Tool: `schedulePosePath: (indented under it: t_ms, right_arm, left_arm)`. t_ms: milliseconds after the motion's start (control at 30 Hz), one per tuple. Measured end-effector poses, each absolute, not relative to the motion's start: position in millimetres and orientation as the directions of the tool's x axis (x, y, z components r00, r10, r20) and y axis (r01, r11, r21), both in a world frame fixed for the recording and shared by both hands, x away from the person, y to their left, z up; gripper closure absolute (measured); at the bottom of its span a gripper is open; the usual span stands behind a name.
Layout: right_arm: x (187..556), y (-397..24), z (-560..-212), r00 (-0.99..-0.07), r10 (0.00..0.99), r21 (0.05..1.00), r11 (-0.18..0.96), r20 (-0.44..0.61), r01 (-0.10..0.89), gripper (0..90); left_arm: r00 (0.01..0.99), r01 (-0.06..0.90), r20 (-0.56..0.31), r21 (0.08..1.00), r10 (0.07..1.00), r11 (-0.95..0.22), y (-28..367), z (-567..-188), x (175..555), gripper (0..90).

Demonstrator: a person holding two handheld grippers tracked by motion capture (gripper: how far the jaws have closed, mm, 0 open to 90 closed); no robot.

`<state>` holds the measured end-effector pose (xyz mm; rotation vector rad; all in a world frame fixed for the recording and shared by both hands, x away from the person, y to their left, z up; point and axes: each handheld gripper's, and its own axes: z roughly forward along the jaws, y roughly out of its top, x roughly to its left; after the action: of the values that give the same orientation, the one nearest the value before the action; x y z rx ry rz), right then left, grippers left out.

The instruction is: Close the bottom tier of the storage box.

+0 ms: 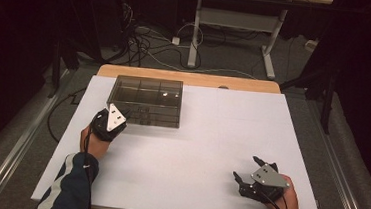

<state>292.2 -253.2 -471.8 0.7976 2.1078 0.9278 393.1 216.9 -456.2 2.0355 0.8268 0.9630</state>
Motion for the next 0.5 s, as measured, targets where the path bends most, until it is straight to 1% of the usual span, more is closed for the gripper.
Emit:
schedulePosePath:
  t_ms: [33,100,133,167,200,267,300,433,500]
  right_arm:
    - [292.2,-253.2,-471.8,-0.574,0.745,0.792,0.556,-0.341,0.252,20.8]
    - [292.2,-253.1,-471.9,-0.574,0.745,0.792,0.556,-0.34,0.252,20.8]
    - [292.1,-253.1,-471.9,-0.574,0.744,0.792,0.557,-0.341,0.252,20.8]
    - [292.1,-253.1,-471.9,-0.574,0.744,0.792,0.557,-0.34,0.252,20.8]
    - [292.1,-253.1,-471.9,-0.575,0.744,0.792,0.557,-0.341,0.252,20.8]
    - [292.2,-253.0,-471.9,-0.575,0.745,0.792,0.556,-0.339,0.253,20.8]
    - [292.2,-252.9,-472.0,-0.576,0.744,0.792,0.557,-0.34,0.252,20.8]
    - [292.1,-252.6,-472.2,-0.576,0.744,0.791,0.557,-0.339,0.253,20.8]
    - [292.0,-252.6,-472.0,-0.576,0.743,0.791,0.557,-0.339,0.253,20.8]
  left_arm:
    - [0.515,0.222,0.367,0.816,0.775,-0.534,216.9,-455.5,393.6,82.4]
    - [0.513,0.229,0.356,0.82,0.781,-0.524,216.2,-454.7,392.1,81.6]
    - [0.513,0.229,0.355,0.821,0.781,-0.523,216.1,-454.1,391.8,78.9]
    - [0.511,0.214,0.367,0.821,0.777,-0.529,216.3,-453.3,392.1,78.8]
    - [0.507,0.223,0.357,0.825,0.784,-0.52,215.8,-453.1,390.9,78.8]
    - [0.508,0.221,0.349,0.831,0.787,-0.511,216.1,-451.8,390.4,76.1]
    - [0.51,0.207,0.359,0.831,0.782,-0.516,216.5,-451.2,391.0,75.9]
    - [0.514,0.212,0.347,0.835,0.784,-0.509,215.3,-450.7,389.5,71.8]
    - [0.514,0.208,0.349,0.835,0.783,-0.509,215.0,-450.3,389.2,71.8]
